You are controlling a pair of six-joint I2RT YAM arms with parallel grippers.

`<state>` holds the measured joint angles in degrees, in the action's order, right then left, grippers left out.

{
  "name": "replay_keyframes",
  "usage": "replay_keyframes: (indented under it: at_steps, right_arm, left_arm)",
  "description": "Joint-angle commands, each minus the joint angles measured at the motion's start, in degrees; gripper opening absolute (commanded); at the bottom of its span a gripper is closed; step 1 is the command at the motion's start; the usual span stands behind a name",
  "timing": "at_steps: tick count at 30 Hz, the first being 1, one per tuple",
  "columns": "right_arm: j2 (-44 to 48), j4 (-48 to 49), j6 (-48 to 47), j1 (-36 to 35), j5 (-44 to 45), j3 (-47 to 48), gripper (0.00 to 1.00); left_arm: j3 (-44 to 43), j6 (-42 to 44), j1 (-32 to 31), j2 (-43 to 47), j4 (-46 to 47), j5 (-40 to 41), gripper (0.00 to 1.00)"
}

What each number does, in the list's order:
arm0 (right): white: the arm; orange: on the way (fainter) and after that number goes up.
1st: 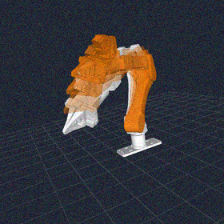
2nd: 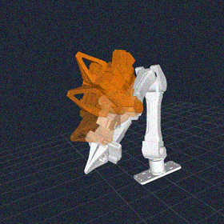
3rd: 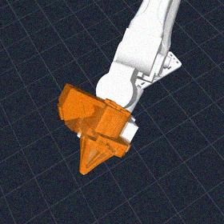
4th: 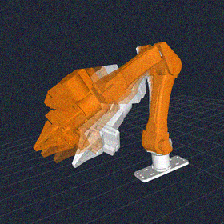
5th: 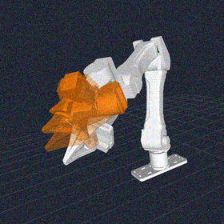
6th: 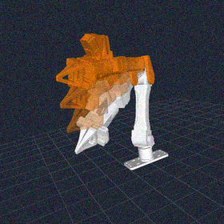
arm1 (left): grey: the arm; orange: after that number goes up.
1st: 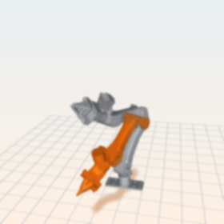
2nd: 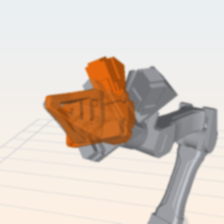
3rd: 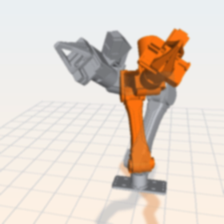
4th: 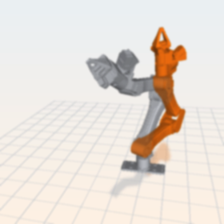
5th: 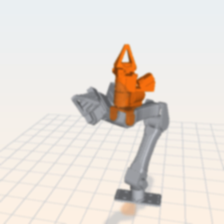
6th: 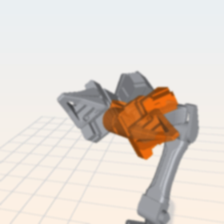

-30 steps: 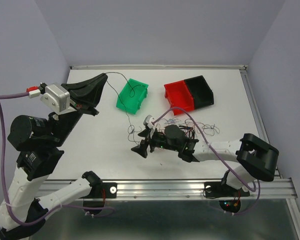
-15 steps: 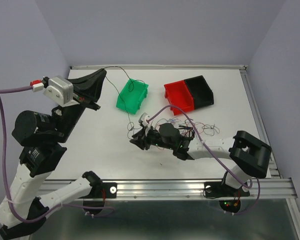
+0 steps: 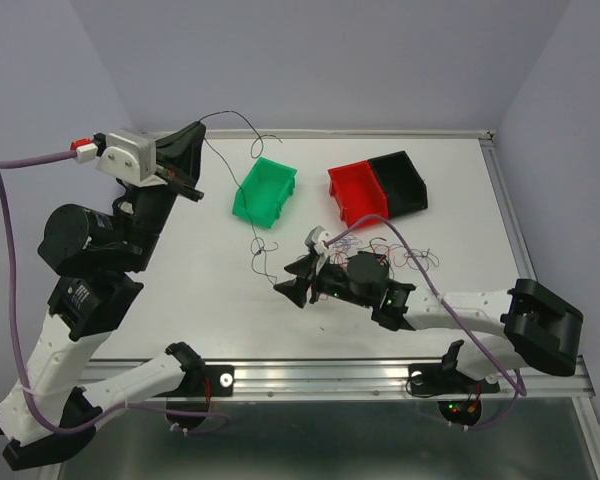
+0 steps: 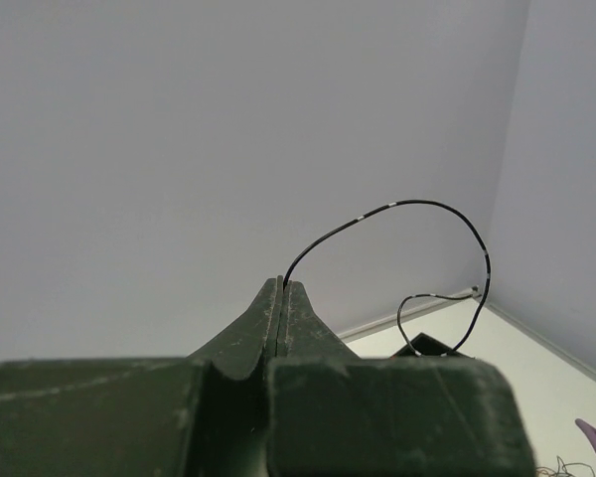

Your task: Untangle the cables

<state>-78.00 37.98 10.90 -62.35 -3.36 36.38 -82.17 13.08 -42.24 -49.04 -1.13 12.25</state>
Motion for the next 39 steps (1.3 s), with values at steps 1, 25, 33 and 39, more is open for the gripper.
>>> replay_keyframes:
  at_steps: [1,25,33,39]
  right_arm:
    - [-0.6,2.3,-2.0,-0.4,0.5,-0.4,0.60]
    - [-13.1,1.4,-6.1,-0.4,4.5,10.9,0.03]
    - [-5.3,-2.2,-0.3,-0.4,5.1,6.9,0.00]
    - [6.3,-10.8,5.2,-0.4,9.5,1.8,0.01]
  left_arm:
    - [-3.7,-0.9,0.3,-0.4,2.5,-0.5,0.00]
    - [-4.4,-2.5,0.3,-1.3,1.2,-1.6,0.00]
    - [-4.0,1.6,0.3,-3.4,3.7,5.2,0.00]
    - [-1.2,6.8,0.4,-4.3,8.1,15.3,0.00]
